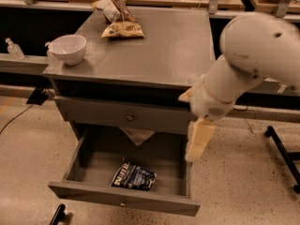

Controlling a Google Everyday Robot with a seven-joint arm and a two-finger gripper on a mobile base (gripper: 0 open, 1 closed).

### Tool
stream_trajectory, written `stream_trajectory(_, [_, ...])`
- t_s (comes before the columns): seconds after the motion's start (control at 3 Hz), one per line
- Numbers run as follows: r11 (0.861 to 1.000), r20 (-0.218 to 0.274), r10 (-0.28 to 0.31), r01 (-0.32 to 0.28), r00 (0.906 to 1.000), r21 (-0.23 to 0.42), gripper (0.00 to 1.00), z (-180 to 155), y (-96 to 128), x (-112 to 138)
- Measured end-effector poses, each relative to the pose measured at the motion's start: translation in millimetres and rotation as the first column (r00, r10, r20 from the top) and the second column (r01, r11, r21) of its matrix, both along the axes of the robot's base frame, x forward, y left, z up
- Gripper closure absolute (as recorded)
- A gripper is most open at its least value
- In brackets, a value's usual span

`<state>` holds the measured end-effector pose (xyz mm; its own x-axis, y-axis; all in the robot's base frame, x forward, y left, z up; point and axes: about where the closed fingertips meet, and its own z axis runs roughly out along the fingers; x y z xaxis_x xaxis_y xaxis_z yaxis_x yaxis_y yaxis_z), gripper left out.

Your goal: Pick blue chip bag from middle drawer and place on counter

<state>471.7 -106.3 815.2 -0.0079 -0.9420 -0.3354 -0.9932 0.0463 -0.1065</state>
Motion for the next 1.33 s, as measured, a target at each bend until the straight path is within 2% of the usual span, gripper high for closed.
stream_trajectory(0.33, [0.984, -0.091, 0.081, -0.065, 0.9926, 0.168, 0.00, -95.2, 56.0, -45.1])
stream_trajectory(0.67, [0.971, -0.093, 0.095, -0.072, 0.9911, 0.227, 0.00, -153.0, 84.3, -65.2])
stream_trajectory(1.0, [0.969, -0.031, 0.057, -0.048, 0.9979, 0.242, 0.00, -154.5, 90.6, -48.4])
stream_trajectory(1.33, [0.969, -0.030, 0.057, -0.048, 0.9979, 0.242, 0.00, -154.3, 90.6, -48.3])
